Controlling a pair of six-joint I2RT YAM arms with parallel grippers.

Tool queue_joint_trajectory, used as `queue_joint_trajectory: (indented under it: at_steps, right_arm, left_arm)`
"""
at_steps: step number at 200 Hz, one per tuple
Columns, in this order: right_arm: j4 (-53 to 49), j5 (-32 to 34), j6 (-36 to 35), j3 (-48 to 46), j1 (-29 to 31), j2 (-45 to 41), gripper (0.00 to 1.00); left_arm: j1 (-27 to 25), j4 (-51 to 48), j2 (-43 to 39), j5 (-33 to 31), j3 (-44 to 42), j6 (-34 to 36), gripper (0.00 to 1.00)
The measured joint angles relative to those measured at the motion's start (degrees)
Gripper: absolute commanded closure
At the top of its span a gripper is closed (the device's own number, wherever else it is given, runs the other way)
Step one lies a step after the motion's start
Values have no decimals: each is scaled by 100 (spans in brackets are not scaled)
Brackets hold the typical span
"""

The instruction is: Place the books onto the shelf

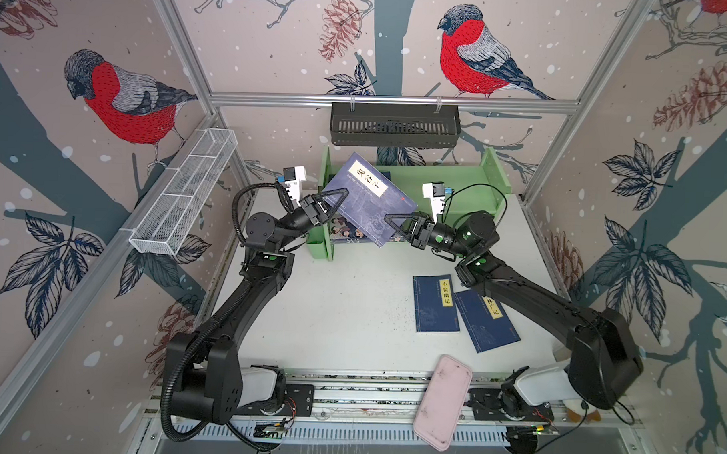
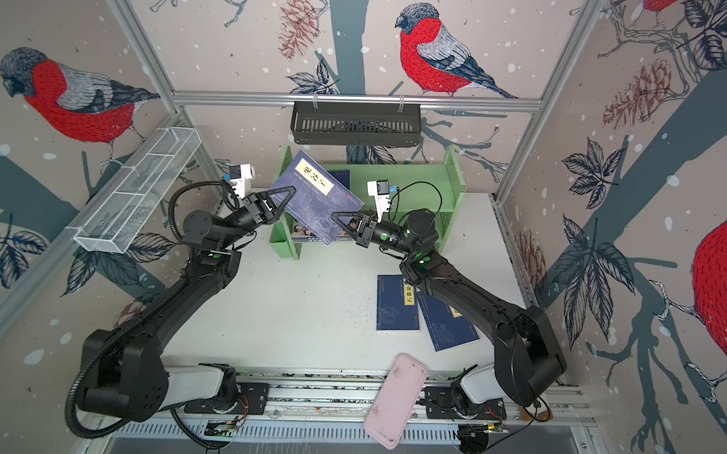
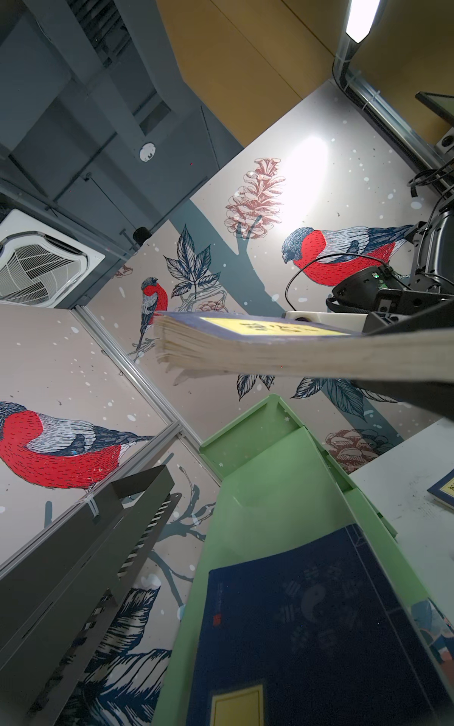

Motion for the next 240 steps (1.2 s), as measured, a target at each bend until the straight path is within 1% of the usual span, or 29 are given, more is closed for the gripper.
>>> queue_joint_trajectory:
  at_steps: [17,23,34,50,71,110,131,151,165,181,198,213,221,234,236,240]
  right_arm:
    - [-42,-118,-24,57,-4,42,99]
    - [-52,-122,-63,79,-11,48,99]
    - [-68,-175,-59,122,-55,57,99]
    - [-131,-337,-76,203,-155,57,99]
    - [-304,-560,-114,328,-354,57,99]
    - [-813,-1300,-262,535,-835,7,99]
    - [-1338,-1674,-581,734,-960,-72,99]
    - [-2009,-2006,-1080,1019,-999,-136,99]
    - [-2553,-2179,-1499,1279,-1014,-133,99]
    - [-3154,-2328,-1971,1561,-1027,-98,99]
    - [-3644,-2459,-2358,1770,-1034,9,99]
    - [-4015,-2570,-2575,1932,-1034,155,98]
    - [-4194,-2599,-2667,2009,-1034,221,93]
    - [-4400,-2671,-2809,2107,-1034,289,90]
    - [-4419,-2682,-2817,2120,-1034,293,88]
    - [-4448,-2691,-2848,2138,-1036,299,80]
  left_arm:
    - [-44,-4,-9,177,-33,13,44]
    - [-61,-17,-9,190,-37,9,37]
    - [-66,-17,-11,238,-37,26,29]
    - [-66,-22,-22,284,-37,55,22]
    - [2,-140,-116,376,-37,273,20]
    - [205,-518,-337,693,81,898,18]
    - [223,-909,-376,997,256,1305,18]
    - [227,-1325,-398,1176,424,1725,18]
    - [227,-1508,-402,1270,461,1906,21]
    - [227,-1628,-396,1394,463,1976,31]
    - [227,-1620,-378,1543,461,1987,47]
    - [216,-1543,-376,1659,422,1943,67]
    - [203,-1484,-374,1687,396,1917,78]
    - [192,-1412,-372,1738,350,1812,98]
    - [192,-1401,-372,1740,341,1797,100]
    - [188,-1379,-369,1738,326,1797,100]
